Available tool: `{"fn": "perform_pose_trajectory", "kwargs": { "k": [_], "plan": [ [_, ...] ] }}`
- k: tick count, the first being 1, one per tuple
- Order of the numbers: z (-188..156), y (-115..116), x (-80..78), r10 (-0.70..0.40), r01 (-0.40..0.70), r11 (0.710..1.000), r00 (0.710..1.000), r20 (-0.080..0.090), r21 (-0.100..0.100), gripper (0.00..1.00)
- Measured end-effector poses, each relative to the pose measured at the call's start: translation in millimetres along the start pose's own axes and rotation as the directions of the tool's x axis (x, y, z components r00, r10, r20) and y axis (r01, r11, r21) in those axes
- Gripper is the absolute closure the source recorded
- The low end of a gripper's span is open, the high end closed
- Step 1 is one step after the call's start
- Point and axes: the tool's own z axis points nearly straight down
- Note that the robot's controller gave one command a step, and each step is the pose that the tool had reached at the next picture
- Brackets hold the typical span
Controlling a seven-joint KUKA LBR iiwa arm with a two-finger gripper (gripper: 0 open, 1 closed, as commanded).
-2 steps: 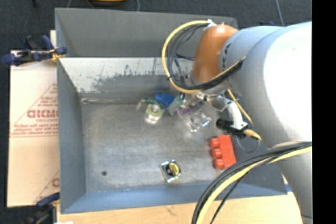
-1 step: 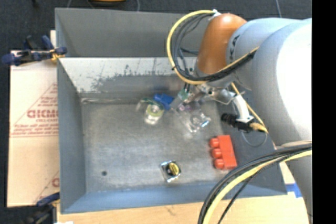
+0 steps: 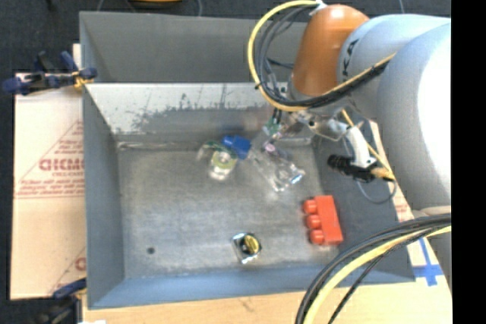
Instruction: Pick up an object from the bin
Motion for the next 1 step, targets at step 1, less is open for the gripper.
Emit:
{"fn": "perform_pose_trajectory", "kwargs": {
  "k": [1],
  "plan": [
    [-45.0,1.1,-2.5,-0.008,0.008,1.000,1.000,0.001,-0.001,1.00]
  ]
}}
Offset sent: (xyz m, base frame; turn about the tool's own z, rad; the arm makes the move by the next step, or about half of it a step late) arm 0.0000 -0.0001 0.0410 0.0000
